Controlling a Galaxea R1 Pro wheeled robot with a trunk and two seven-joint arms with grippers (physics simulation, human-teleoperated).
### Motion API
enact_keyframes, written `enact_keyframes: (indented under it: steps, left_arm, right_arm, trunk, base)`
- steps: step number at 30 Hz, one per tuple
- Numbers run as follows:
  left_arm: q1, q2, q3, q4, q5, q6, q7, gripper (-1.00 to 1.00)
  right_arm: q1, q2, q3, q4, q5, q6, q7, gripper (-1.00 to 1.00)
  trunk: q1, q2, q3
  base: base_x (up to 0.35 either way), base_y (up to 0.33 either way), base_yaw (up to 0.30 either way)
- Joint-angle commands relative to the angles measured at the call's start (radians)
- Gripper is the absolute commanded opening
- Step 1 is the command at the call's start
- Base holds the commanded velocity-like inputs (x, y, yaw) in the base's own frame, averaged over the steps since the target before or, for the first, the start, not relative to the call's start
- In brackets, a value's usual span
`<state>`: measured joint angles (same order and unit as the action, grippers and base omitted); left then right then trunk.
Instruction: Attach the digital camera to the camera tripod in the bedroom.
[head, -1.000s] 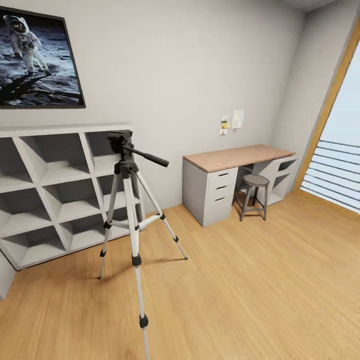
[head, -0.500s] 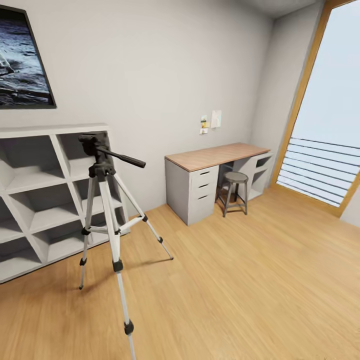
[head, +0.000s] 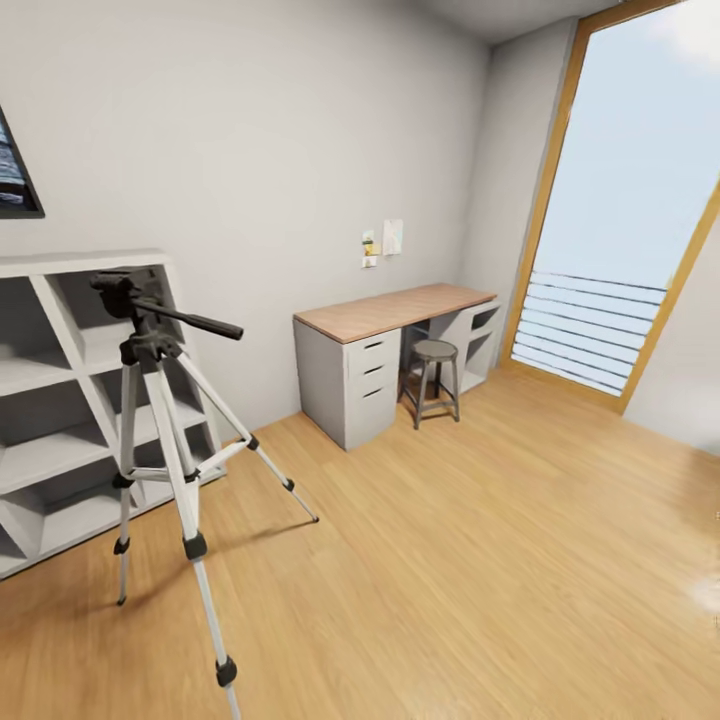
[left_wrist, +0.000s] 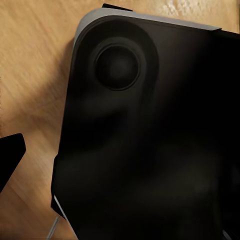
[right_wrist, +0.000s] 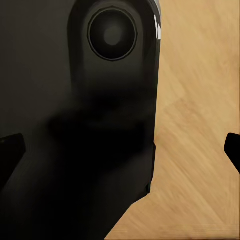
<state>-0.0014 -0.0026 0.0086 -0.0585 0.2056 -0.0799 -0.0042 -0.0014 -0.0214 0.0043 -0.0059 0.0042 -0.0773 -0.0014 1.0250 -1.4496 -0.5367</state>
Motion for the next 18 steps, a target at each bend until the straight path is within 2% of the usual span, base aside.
enact_keyframes:
  steps: [1,18]
  left_arm:
    - [0.000,0.000,0.000,0.000,0.006,-0.003,0.000,1.00]
    - [0.000,0.000,0.001,0.000,0.006,-0.003,0.001,1.00]
  right_arm:
    - [0.000,0.000,0.000,0.000,0.000,-0.002,0.000,1.00]
    - [0.000,0.000,0.000,0.000,0.000,-0.002,0.000,1.00]
  trunk:
    - [0.000,0.000,-0.001]
    - [0.000,0.000,-0.001]
  base:
    - [0.000,0.000,-0.243]
    - [0.000,0.000,-0.243]
